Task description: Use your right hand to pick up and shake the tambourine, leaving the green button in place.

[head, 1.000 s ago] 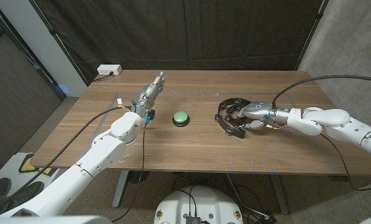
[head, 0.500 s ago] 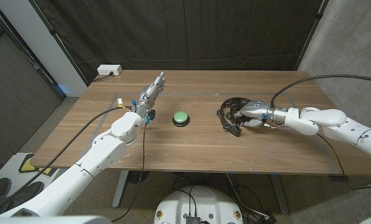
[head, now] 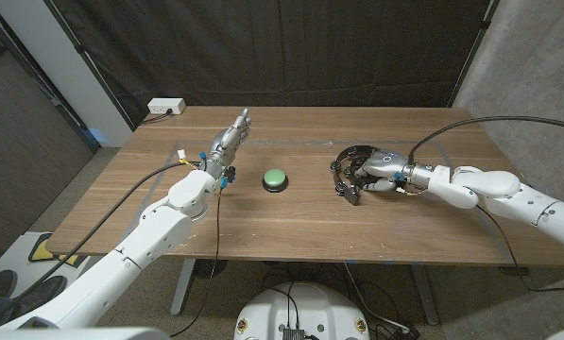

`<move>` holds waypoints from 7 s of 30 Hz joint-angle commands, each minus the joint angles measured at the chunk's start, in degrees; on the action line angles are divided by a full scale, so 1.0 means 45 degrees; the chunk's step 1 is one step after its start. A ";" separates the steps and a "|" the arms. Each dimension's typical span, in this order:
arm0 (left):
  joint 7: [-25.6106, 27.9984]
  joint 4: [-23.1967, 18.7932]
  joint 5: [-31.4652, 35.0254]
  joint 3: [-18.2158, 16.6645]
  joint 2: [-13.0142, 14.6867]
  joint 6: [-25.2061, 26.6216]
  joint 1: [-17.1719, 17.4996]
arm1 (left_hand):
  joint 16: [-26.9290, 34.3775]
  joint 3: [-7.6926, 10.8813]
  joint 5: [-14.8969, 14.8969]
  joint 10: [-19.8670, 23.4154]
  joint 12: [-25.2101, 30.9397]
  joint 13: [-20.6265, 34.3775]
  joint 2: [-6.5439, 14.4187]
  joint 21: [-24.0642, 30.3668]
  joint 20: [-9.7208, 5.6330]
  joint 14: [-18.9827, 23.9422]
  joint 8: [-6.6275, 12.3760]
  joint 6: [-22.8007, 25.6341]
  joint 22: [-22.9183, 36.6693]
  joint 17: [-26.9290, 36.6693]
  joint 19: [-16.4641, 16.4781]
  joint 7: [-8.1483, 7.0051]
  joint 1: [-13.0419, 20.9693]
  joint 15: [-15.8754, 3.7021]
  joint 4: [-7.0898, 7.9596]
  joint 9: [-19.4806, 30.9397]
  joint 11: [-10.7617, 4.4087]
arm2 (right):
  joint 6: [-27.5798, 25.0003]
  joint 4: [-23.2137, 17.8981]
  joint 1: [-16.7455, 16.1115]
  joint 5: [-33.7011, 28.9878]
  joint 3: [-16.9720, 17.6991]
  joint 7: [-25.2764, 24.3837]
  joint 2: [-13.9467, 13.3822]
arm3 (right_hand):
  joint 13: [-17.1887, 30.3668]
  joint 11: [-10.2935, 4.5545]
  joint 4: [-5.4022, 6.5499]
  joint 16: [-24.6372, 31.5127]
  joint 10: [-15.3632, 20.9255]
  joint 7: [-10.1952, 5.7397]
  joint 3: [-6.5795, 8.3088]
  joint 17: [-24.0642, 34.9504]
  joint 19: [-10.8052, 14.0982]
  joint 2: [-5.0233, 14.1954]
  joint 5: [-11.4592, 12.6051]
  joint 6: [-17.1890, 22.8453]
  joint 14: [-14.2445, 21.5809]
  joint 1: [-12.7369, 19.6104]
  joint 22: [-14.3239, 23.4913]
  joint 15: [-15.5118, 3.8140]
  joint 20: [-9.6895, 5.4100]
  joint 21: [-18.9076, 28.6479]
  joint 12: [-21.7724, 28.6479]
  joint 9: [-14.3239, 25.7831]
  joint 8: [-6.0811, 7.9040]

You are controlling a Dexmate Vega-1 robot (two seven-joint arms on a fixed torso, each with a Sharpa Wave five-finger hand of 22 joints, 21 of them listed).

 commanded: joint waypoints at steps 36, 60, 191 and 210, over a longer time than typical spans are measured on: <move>-0.1409 0.1240 -0.0623 -0.0185 0.0046 -0.1020 -0.0378 | -0.0019 -0.0146 -0.0080 0.0094 -0.0036 0.0074 0.0071 -0.0062 0.0087 0.0159 -0.0049 0.0178 0.0052 0.0077 0.0031 0.0056 0.0053 0.0089 0.0061 0.0037 0.0017 | -0.6874 -0.4619 -0.4273 0.6067 0.4222 -0.2957 0.2458 | 0.1463 -0.0566 0.0896 -0.0490 0.0525 -0.0468 0.0713 0.0039 0.0170 0.1884 0.0118 0.0010 0.0945 0.0300 -0.0222 -0.1068 -0.1864 0.0581 0.0463 0.1847 0.0370; -0.2339 0.2216 -0.1051 -0.0235 -0.0070 -0.1651 -0.0708 | -0.0024 -0.0179 -0.0115 0.0118 -0.0045 0.0076 0.0102 -0.0072 0.0087 0.0176 -0.0058 0.0221 0.0054 0.0079 0.0054 0.0074 0.0073 0.0089 0.0067 0.0038 0.0005 | -0.4507 -0.4143 -0.4615 1.4255 0.6096 -0.0950 0.4321 | 0.2165 -0.0552 0.1010 -0.0623 0.0702 -0.0395 0.1077 0.0147 -0.0111 0.1830 0.0061 -0.0141 0.0722 0.0151 -0.0342 -0.1046 -0.1875 0.0823 0.0777 0.2728 0.0599; -0.4004 0.4381 -0.1350 0.0264 -0.0429 -0.1670 -0.2385 | -0.0034 -0.0335 -0.0236 0.0318 -0.0072 0.0074 0.0217 -0.0126 0.0056 0.0308 -0.0093 0.0545 0.0056 0.0077 0.0075 0.0168 0.0231 0.0080 0.0057 0.0028 0.0041 | -0.2777 -0.0426 -0.3165 2.8653 0.7583 0.5672 0.9048 | 0.2793 -0.0560 0.0687 -0.0468 0.0969 -0.0555 0.1709 0.0234 0.0117 0.1801 0.0019 -0.0091 0.1523 -0.0092 -0.0685 -0.1076 -0.1887 0.2195 0.0550 0.3414 0.0294; -0.3826 0.4360 -0.1267 0.0344 -0.0569 -0.1674 -0.2366 | -0.0037 -0.0359 -0.0248 0.0316 -0.0082 0.0074 0.0230 -0.0128 0.0061 0.0308 -0.0107 0.0549 0.0057 0.0077 0.0079 0.0167 0.0249 0.0073 0.0059 0.0028 0.0027 | -0.7286 -0.3619 -0.1279 0.5030 0.1843 -0.4473 0.4854 | 0.2850 -0.0618 0.0702 -0.0501 0.0930 -0.0702 0.1760 0.0205 0.0043 0.1719 -0.0007 -0.0019 0.1554 -0.0214 -0.0771 -0.1042 -0.1868 0.2275 0.0490 0.3509 0.0279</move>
